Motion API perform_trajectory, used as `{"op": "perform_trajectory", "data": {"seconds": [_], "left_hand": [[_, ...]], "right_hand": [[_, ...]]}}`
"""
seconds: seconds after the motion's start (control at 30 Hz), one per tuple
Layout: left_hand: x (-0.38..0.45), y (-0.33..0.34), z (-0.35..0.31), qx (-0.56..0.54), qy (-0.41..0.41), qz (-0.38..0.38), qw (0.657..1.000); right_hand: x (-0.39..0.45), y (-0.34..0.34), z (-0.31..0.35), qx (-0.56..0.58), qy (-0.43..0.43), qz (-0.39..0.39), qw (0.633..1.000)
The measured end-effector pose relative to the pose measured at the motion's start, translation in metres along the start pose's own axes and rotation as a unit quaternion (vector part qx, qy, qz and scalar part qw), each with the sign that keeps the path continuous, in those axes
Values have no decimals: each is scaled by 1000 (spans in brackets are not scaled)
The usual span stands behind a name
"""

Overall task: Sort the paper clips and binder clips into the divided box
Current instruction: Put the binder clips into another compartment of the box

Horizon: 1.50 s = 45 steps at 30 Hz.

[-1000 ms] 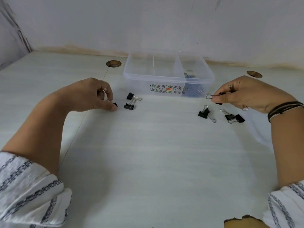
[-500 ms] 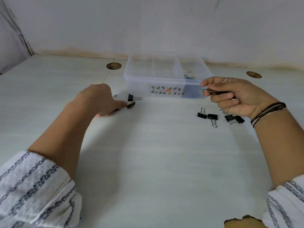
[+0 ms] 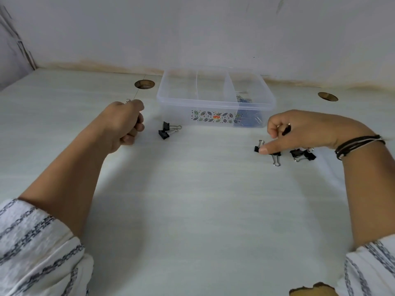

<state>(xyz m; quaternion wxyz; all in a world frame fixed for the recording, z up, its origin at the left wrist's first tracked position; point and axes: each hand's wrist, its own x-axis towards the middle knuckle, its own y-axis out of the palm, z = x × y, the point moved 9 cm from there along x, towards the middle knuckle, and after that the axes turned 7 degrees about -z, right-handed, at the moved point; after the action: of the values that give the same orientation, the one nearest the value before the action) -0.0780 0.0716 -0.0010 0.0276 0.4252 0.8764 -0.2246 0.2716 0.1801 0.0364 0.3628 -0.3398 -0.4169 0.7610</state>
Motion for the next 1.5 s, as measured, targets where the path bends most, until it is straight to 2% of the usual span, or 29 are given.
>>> {"op": "perform_trajectory", "data": {"seconds": [0.07, 0.2, 0.37, 0.47, 0.63, 0.73, 0.93, 1.03, 1.1, 1.13, 1.2, 1.27, 1.33, 1.4, 1.47, 1.5], "left_hand": [[-2, 4, -5, 31, 32, -5, 999], [-6, 7, -17, 142, 118, -16, 983], [-19, 17, -25, 335, 188, -4, 923], [-21, 20, -24, 383, 190, 1, 904], [-19, 26, -22, 373, 206, 19, 905], [-17, 27, -21, 350, 208, 12, 913], [-12, 27, -16, 362, 195, -13, 911], [-12, 30, -18, 334, 204, -12, 920], [-14, 31, -19, 327, 209, -4, 922], [-16, 30, -20, 319, 207, -2, 925], [-18, 27, -23, 264, 194, 7, 945], [-22, 28, -27, 146, 164, 56, 974], [-32, 40, -30, 17, 117, 148, 982], [-44, 56, -31, -118, 45, 237, 963], [-52, 66, -37, -215, -12, 279, 936], [-51, 68, -40, -236, -28, 274, 932]], "right_hand": [[-3, 4, 7, -71, 5, 9, 997], [2, 2, 24, -122, -30, -53, 991], [8, -4, 26, -199, -2, -135, 971], [9, -7, 24, -241, 11, -168, 956], [15, 2, 16, -204, 32, -138, 969], [19, 6, 16, -170, 33, -131, 976], [19, 8, -1, -72, 58, -66, 994], [14, 7, -1, 78, 54, -29, 995], [12, 2, -2, 235, 45, -15, 971], [13, 0, -3, 319, 43, -3, 947], [13, 3, 4, 477, 43, 45, 877], [14, 10, 16, 582, 43, 91, 807], [16, 19, 28, 627, 38, 122, 769], [17, 24, 42, 650, 27, 137, 747], [21, 22, 54, 663, 25, 126, 738], [24, 19, 59, 665, 26, 113, 738]]}}
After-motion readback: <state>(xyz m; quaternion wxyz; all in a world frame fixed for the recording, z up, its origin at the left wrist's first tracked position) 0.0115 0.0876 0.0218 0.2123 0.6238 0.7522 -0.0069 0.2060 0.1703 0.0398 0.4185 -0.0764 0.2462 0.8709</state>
